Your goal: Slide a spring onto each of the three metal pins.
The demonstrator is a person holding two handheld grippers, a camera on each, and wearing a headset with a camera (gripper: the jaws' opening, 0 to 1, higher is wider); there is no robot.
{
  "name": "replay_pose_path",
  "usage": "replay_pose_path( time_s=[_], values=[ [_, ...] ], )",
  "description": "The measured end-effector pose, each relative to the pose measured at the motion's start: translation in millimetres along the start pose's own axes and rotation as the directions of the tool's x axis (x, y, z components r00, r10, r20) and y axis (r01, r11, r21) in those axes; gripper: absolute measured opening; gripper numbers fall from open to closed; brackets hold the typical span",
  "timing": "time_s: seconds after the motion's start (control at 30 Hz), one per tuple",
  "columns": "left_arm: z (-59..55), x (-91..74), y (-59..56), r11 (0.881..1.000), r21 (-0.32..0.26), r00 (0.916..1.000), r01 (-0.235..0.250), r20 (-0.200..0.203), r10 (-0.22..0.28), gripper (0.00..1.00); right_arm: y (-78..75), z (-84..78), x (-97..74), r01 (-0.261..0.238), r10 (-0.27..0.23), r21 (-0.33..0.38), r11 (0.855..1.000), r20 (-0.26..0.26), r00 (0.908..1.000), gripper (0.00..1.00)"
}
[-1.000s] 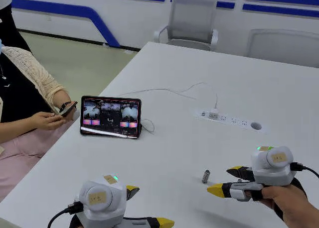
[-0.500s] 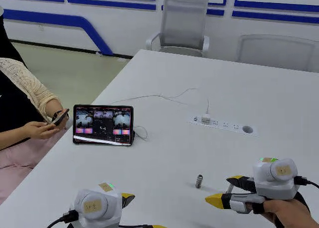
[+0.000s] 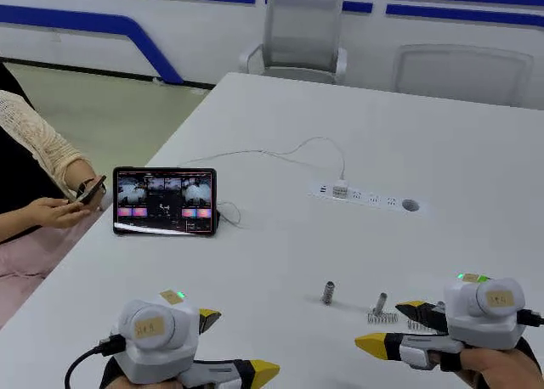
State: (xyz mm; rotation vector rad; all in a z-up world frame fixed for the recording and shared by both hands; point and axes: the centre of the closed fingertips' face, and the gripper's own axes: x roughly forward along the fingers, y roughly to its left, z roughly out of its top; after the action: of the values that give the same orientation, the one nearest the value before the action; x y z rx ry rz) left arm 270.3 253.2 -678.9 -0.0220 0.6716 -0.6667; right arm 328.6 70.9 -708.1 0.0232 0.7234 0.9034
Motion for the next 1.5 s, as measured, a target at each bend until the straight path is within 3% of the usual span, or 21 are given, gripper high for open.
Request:
replay_pose_path(
  time_s=[0.33,1.07,1.5],
  values=[
    [4.6,13.8,-4.2,1.0,0.013,0.9998,0.017,-0.011,-0.017,0.78,-4.4,-15.9,-19.1,0.02,-0.021,0.047,0.999,0.028,0.9994,0.75],
    [9.1,40.4,-18.6,0.998,0.04,0.9977,0.057,-0.039,-0.055,0.8,-13.0,-60.1,-55.9,0.09,-0.093,0.107,0.99,0.026,0.9953,0.81],
    [11.8,54.2,-27.3,0.994,0.062,0.9948,0.089,-0.057,-0.085,0.81,-13.5,-69.8,-70.3,0.122,-0.128,0.136,0.983,0.036,0.9911,0.84]
  ],
)
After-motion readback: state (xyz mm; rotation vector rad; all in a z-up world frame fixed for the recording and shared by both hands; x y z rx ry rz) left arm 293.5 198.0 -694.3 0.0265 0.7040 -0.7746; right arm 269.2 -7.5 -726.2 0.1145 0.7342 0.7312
